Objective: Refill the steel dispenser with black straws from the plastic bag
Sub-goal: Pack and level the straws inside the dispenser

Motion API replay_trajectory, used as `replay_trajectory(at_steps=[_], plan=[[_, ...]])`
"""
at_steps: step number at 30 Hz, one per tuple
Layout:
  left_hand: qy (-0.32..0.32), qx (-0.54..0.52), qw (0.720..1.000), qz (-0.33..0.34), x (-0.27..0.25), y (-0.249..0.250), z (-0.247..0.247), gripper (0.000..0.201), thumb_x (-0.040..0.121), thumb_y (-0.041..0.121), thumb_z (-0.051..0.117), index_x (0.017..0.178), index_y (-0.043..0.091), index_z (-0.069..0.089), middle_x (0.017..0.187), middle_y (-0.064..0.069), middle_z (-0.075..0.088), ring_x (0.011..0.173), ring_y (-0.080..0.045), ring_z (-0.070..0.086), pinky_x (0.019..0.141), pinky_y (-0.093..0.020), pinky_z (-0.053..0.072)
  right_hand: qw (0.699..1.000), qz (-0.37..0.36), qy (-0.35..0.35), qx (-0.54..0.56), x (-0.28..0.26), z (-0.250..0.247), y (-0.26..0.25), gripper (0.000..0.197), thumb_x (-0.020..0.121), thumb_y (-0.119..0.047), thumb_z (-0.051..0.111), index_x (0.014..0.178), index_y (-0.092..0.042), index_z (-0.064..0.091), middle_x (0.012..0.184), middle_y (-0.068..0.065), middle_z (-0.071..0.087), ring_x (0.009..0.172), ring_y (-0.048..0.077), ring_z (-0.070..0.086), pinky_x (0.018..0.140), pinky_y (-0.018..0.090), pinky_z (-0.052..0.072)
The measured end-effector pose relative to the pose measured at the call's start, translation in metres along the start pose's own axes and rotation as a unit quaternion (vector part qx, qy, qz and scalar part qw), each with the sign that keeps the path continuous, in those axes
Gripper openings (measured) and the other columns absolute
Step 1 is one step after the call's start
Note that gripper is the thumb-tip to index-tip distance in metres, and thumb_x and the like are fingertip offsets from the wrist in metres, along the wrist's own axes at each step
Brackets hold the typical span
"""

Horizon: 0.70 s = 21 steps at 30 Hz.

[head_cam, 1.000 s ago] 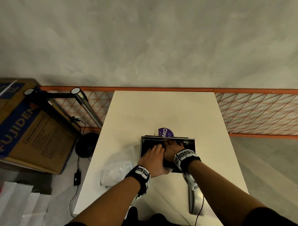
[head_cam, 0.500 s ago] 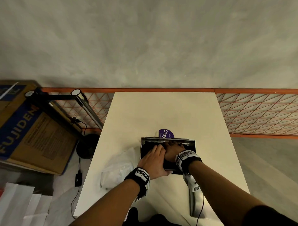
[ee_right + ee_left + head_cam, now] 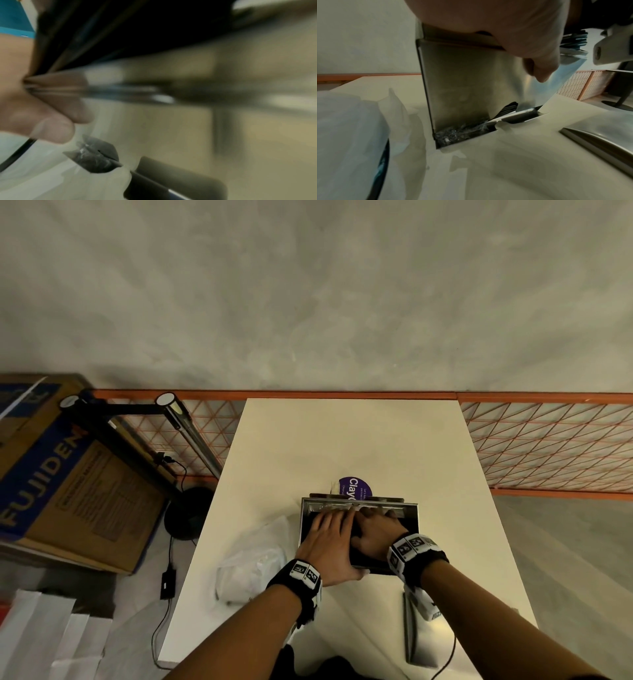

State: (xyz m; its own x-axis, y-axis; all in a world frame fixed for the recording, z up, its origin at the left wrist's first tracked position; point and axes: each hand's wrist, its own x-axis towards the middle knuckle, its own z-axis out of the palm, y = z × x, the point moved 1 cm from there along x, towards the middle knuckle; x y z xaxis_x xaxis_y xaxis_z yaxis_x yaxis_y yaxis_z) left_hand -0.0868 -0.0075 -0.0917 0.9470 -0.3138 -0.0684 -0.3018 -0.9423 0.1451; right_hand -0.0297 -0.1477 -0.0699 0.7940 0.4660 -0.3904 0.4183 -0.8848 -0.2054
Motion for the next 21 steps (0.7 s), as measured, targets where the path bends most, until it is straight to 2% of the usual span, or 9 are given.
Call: replay_trajectory(at_steps=[3,7,10,12,14,17,19,21], plan=[[-0.019,0.008,1.0,-0.011,0.001,0.0,0.0,0.123,0.064,0.083,0.054,0.158,0.009,0.024,0.156,-0.006,0.037,0.143,-0.026,0.033,0.124,-0.044,0.016,1.0,-0.011,-0.013,0.014,-0.006,-0.003,0.003,0.064,0.089,-0.052,0.041,0.145,-0.022,0.037,0.146,0.008,0.046,0.132,0.032,0.044,0.109,0.051,0.03],[-0.013,0.005,1.0,-0.016,0.001,0.0,-0.003,0.11,0.062,0.083,0.052,0.147,0.015,0.04,0.143,0.0,0.049,0.133,-0.024,0.043,0.117,-0.042,0.027,1.0,-0.006,-0.006,-0.017,-0.013,-0.011,-0.004,0.043,0.097,-0.04,0.033,0.131,-0.02,0.05,0.135,0.007,0.055,0.121,0.03,0.053,0.102,0.05,0.038],[-0.008,0.006,1.0,-0.01,0.001,0.0,-0.003,0.097,0.062,0.083,0.051,0.135,0.018,0.049,0.132,0.003,0.053,0.124,-0.022,0.049,0.111,-0.042,0.033,0.988,-0.043,0.054,-0.137,-0.024,-0.003,-0.011,0.034,0.1,-0.032,0.029,0.122,-0.018,0.052,0.122,0.007,0.058,0.109,0.035,0.059,0.087,0.054,0.045],[-0.003,0.007,1.0,-0.006,-0.001,0.001,-0.002,0.092,0.061,0.083,0.052,0.128,0.019,0.052,0.127,0.003,0.053,0.119,-0.023,0.05,0.107,-0.042,0.036,0.983,-0.027,0.088,-0.161,-0.033,0.005,-0.011,0.032,0.099,-0.034,0.028,0.117,-0.021,0.051,0.114,0.006,0.06,0.102,0.036,0.061,0.085,0.053,0.044],[-0.007,0.007,1.0,-0.003,-0.002,0.002,0.0,0.093,0.06,0.083,0.053,0.127,0.019,0.05,0.127,0.001,0.051,0.119,-0.024,0.049,0.106,-0.043,0.036,0.983,-0.01,0.101,-0.15,-0.037,0.009,-0.01,0.042,0.095,-0.04,0.017,0.115,-0.025,0.051,0.111,0.005,0.06,0.101,0.035,0.061,0.087,0.051,0.042],[-0.056,0.009,0.998,0.007,0.002,-0.002,-0.002,0.104,0.056,0.085,0.059,0.134,0.017,0.044,0.138,-0.003,0.045,0.127,-0.027,0.044,0.111,-0.046,0.032,0.983,-0.033,0.116,-0.139,-0.036,0.014,-0.005,0.057,0.088,-0.045,0.005,0.115,-0.026,0.052,0.111,0.005,0.061,0.102,0.034,0.061,0.088,0.049,0.043],[-0.113,0.021,0.993,0.03,0.01,-0.005,-0.005,0.111,0.056,0.086,0.063,0.138,0.016,0.039,0.144,-0.007,0.044,0.131,-0.03,0.044,0.114,-0.048,0.031,0.984,-0.043,0.11,-0.135,-0.037,0.017,-0.002,0.053,0.091,-0.046,0.01,0.114,-0.026,0.053,0.11,0.004,0.061,0.102,0.033,0.06,0.087,0.048,0.045],[-0.148,0.03,0.987,0.05,0.016,-0.007,-0.01,0.111,0.056,0.085,0.067,0.139,0.017,0.038,0.14,-0.008,0.05,0.127,-0.032,0.049,0.112,-0.048,0.035,0.987,-0.023,0.115,-0.106,-0.038,0.019,0.002,0.05,0.095,-0.05,0.014,0.114,-0.026,0.054,0.114,0.001,0.062,0.106,0.028,0.06,0.089,0.046,0.045]])
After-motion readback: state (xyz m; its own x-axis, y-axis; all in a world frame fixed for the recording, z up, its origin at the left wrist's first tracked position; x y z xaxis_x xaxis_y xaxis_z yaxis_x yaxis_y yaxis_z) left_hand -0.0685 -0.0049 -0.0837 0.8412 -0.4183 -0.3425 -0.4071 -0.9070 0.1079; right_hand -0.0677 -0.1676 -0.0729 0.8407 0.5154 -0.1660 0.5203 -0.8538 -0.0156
